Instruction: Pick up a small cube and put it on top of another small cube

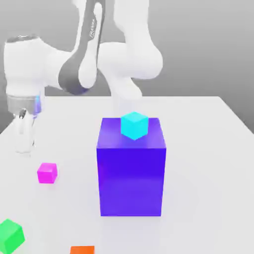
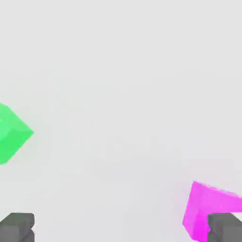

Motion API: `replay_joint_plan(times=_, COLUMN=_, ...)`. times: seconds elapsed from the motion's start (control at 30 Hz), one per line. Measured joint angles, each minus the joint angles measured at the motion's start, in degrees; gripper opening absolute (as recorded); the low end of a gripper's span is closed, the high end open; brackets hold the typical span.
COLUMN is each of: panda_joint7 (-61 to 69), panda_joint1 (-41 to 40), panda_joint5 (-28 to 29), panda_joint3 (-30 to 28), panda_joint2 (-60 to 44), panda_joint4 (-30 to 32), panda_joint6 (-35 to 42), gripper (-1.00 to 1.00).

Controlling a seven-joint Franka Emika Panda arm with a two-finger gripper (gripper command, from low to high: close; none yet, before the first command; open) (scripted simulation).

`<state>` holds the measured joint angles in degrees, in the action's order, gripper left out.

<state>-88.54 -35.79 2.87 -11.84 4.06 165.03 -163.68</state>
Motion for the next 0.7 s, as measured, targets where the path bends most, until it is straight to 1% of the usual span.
replay_joint_plan(times=0.03, panda_joint7=-0.4, panda_joint1=-1.3, panda_joint5=-1.3, panda_joint3=-0.5, panda_joint2=-1.9, panda_joint4=0.9, panda_joint6=-1.5, gripper=0.0)
replay_joint_plan(times=0.1, panda_joint7=1.3, panda_joint1=-2.3, panda_joint5=-5.0, panda_joint3=0.5, panda_joint2=-5.9, panda_joint4=1.1, panda_joint6=-4.6, gripper=0.0)
replay_joint_plan(times=0.2, panda_joint7=4.8, panda_joint1=-5.5, panda_joint5=-10.3, panda_joint3=5.4, panda_joint2=-12.2, panda_joint4=0.2, panda_joint6=-9.6, gripper=0.0)
replay_joint_plan(times=0.27, panda_joint7=6.0, panda_joint1=-8.7, panda_joint5=-11.9, panda_joint3=9.0, panda_joint2=-16.3, panda_joint4=-0.6, panda_joint6=-13.0, gripper=0.0)
replay_joint_plan(times=0.3, panda_joint7=6.3, panda_joint1=-10.0, panda_joint5=-12.1, panda_joint3=10.4, panda_joint2=-18.3, panda_joint4=-1.0, panda_joint6=-14.6, gripper=-1.0)
replay_joint_plan(times=0.53, panda_joint7=6.1, panda_joint1=-10.6, panda_joint5=-12.0, panda_joint3=10.9, panda_joint2=-18.8, panda_joint4=-1.1, panda_joint6=-15.1, gripper=-1.0)
replay_joint_plan(times=0.6, panda_joint7=5.2, panda_joint1=-9.1, panda_joint5=-10.8, panda_joint3=9.2, panda_joint2=-15.8, panda_joint4=-0.5, panda_joint6=-12.7, gripper=-1.0)
replay_joint_plan(times=0.7, panda_joint7=2.1, panda_joint1=-7.6, panda_joint5=-6.6, panda_joint3=6.5, panda_joint2=-9.9, panda_joint4=0.7, panda_joint6=-8.0, gripper=-1.0)
